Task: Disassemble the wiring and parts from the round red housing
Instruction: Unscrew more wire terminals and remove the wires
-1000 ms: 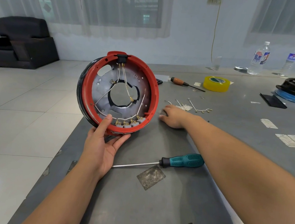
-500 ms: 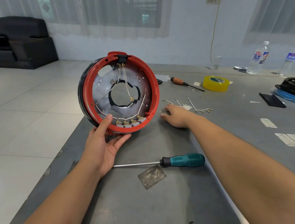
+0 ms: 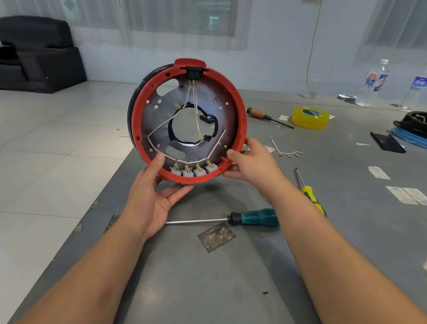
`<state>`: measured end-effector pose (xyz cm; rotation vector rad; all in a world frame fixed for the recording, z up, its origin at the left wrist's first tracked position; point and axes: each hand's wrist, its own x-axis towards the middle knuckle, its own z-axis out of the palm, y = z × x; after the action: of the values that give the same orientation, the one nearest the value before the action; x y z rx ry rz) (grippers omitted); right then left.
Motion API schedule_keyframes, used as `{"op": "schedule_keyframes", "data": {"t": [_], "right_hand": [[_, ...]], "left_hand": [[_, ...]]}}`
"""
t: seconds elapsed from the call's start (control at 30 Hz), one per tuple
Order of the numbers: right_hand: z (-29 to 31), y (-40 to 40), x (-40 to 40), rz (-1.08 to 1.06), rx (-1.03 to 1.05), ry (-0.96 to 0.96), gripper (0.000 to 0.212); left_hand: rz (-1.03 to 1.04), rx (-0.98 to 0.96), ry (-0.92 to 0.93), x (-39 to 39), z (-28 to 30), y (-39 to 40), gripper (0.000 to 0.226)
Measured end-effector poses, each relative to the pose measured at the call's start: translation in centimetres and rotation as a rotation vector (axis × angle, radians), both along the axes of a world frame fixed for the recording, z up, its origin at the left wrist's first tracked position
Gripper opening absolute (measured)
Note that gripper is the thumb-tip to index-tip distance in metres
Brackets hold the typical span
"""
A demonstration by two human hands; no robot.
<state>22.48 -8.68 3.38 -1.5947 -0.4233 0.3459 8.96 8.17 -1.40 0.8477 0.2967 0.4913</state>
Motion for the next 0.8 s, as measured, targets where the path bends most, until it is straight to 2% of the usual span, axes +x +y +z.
{"op": "schedule_keyframes", "data": {"t": [0.1,0.27,0.5,0.8], "right_hand": [[-0.4,0.2,-0.5,-0.077,0.044,0.017,0.029],[-1.4,0.1,-1.1,-0.122,0.105,0.043,0.030],[-1.8,0.3,-2.1,-0.111,0.192,0.168,0.027],[-1.7,1.0,-3.1,-0.036,0.176,0.164,0.031]], "left_hand": [[-0.015,0.033,-0.012,-0.1,0.2,-0.2,0.074],[-0.051,0.166,-0.028,0.3,-0.6,-0.2,0.077],[-0.110,0.243,-0.050,0.8,-1.1,0.1,0.100],[-0.118,0.302,0.008,0.7,-1.2,0.2,0.086]]}}
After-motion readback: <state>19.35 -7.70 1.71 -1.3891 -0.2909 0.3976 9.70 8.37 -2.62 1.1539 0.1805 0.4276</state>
